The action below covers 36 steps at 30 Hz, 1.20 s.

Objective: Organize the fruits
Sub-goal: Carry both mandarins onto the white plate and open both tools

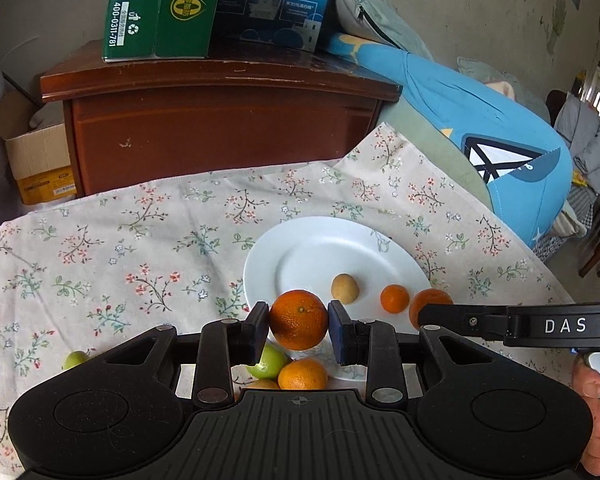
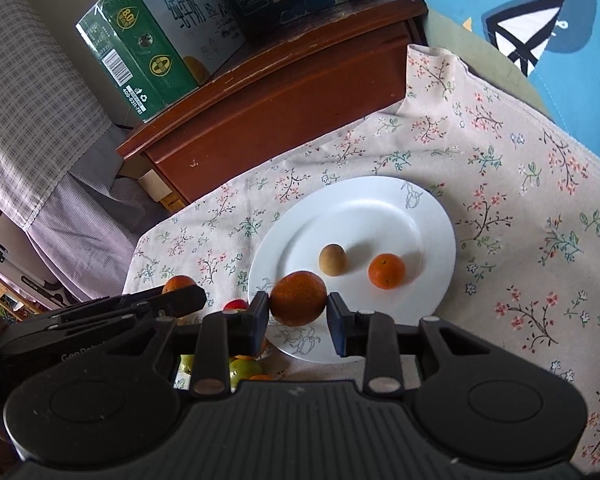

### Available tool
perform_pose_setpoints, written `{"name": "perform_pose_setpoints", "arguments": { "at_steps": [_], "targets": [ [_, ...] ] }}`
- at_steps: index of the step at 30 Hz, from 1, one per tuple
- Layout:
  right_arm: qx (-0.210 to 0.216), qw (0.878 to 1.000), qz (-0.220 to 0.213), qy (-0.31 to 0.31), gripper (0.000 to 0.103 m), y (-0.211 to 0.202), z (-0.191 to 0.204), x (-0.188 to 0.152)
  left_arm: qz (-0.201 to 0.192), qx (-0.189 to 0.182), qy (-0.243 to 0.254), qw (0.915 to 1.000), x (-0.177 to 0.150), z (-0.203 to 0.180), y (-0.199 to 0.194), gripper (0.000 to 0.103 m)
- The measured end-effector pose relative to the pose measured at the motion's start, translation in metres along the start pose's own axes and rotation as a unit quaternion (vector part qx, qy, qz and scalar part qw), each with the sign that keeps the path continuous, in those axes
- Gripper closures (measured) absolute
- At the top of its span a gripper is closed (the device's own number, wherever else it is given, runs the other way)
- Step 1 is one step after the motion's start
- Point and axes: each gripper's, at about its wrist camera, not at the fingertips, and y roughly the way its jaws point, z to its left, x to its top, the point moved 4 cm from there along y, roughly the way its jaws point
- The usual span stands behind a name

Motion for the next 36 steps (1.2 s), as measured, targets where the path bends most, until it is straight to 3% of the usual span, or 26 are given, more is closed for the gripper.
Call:
{"name": "perform_pose_setpoints", "arguments": {
  "at_steps": [14, 30, 36],
  "targets": [
    [-0.038, 0.998, 0.039, 0.034, 0.071, 0.033, -0.019, -0.001, 0.039, -0.013, 0.015, 0.9991, 0.007, -0.007, 0.049, 0.074],
    [-0.049, 0.997, 0.033, 0.054, 0.069, 0.043, -0.024, 0.003, 0.053, -0.001, 0.017, 0.9984, 0.014, -0.010, 0.069, 0.071],
    [-0.032, 0.998, 0.017, 0.044, 0.063, 0.038, -0.019, 0.006, 0.030, 0.011, 0.019, 0.9993, 0.028, -0.008, 0.053, 0.043]
  ]
}}
